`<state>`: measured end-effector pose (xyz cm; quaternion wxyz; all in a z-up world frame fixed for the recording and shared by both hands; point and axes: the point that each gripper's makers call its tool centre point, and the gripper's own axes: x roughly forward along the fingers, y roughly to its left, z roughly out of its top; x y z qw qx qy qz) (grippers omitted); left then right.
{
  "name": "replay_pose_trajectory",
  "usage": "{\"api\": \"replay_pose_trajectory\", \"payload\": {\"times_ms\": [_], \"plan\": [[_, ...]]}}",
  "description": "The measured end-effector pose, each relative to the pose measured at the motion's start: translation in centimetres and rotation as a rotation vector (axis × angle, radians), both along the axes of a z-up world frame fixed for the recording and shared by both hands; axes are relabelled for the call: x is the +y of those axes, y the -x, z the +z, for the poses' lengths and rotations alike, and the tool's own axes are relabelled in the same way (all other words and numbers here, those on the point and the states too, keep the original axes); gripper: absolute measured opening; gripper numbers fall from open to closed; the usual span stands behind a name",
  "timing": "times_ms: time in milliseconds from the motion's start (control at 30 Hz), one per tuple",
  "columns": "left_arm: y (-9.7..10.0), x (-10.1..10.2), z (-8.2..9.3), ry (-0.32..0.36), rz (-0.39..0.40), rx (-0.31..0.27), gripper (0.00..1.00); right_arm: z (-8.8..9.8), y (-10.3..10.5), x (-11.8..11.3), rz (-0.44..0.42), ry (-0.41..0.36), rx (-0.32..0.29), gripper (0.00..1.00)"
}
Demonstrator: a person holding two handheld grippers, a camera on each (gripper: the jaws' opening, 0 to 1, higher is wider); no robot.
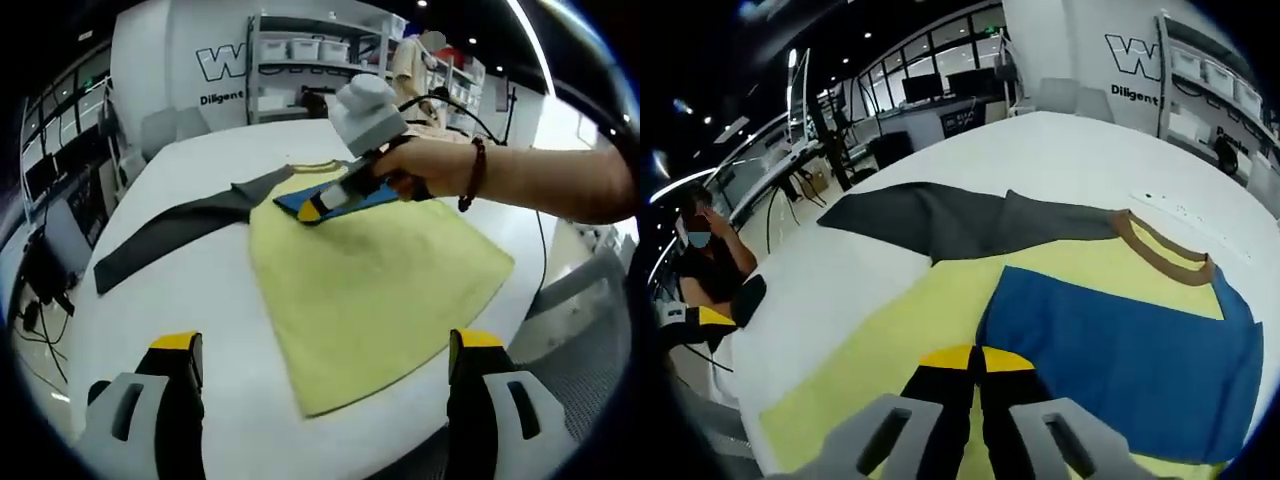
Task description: Fold the garment on the visible template until the final outline fits inside the template.
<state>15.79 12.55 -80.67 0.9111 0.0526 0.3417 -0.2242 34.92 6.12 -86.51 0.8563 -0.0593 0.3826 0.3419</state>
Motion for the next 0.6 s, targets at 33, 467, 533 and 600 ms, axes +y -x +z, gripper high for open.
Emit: {"api": "replay_pose_trajectory", "payload": {"times_ms": [33,467,533,600], "plan": [[0.0,0.0,0.0,0.001,0.0,0.002,0.99,0.0,0.0,0.1,-0.005,-0.006,0.003,0.0],[0.1,0.0,-0.1,0.006,0.0,0.009,0.99,1.3,0.9,0.1,0.003,-0.074,-0.01,0.15],[0.1,0.0,-0.1,0.002,0.0,0.007,0.99,1.5,0.9,-0.2,-0.008,-0.075,-0.012,0.25],[0.0,0.0,0.0,0.0,0.001,0.002,0.99,1.9,0.8,-0.8,-0.02,-0.08,-0.032,0.3]]}}
